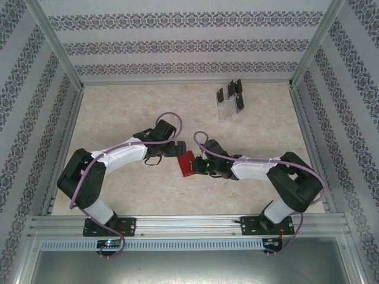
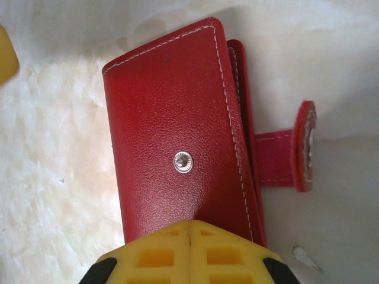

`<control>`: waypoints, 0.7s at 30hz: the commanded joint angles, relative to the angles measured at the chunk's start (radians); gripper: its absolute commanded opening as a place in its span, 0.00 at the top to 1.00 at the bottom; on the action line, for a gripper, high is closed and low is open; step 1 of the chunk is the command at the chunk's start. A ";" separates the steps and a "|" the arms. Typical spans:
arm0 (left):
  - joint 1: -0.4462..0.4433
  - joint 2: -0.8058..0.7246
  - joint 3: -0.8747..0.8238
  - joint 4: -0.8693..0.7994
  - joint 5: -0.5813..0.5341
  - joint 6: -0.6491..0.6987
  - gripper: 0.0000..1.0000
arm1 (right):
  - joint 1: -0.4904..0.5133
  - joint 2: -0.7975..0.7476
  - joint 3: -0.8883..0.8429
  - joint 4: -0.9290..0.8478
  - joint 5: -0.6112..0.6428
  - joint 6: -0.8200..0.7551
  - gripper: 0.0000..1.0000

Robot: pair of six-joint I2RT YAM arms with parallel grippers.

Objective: Put the credit cards into the card holder

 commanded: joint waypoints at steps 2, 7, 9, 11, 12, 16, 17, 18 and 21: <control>-0.013 0.009 -0.020 -0.043 -0.042 0.047 0.00 | -0.013 0.018 -0.005 0.039 -0.019 -0.006 1.00; -0.016 0.020 -0.030 -0.008 -0.037 0.045 0.00 | -0.012 0.025 -0.007 0.045 -0.026 -0.003 1.00; -0.017 0.023 -0.036 0.013 -0.028 0.045 0.00 | -0.012 0.024 -0.008 0.046 -0.026 -0.003 1.00; -0.019 0.025 -0.043 0.037 -0.024 0.039 0.00 | -0.011 0.026 -0.008 0.050 -0.027 -0.003 1.00; -0.020 0.029 -0.044 0.040 -0.023 0.037 0.00 | -0.012 0.027 -0.008 0.051 -0.027 -0.003 1.00; -0.020 0.048 -0.051 0.078 -0.002 0.034 0.00 | -0.013 0.030 -0.011 0.053 -0.026 -0.001 1.00; -0.022 0.050 -0.055 0.092 0.003 0.034 0.00 | -0.011 0.031 -0.013 0.054 -0.025 -0.001 1.00; -0.022 0.051 -0.058 0.106 0.005 0.033 0.00 | -0.011 0.033 -0.013 0.056 -0.025 -0.001 1.00; -0.022 0.056 -0.069 0.141 0.015 0.033 0.00 | -0.012 0.042 -0.011 0.059 -0.028 0.002 1.00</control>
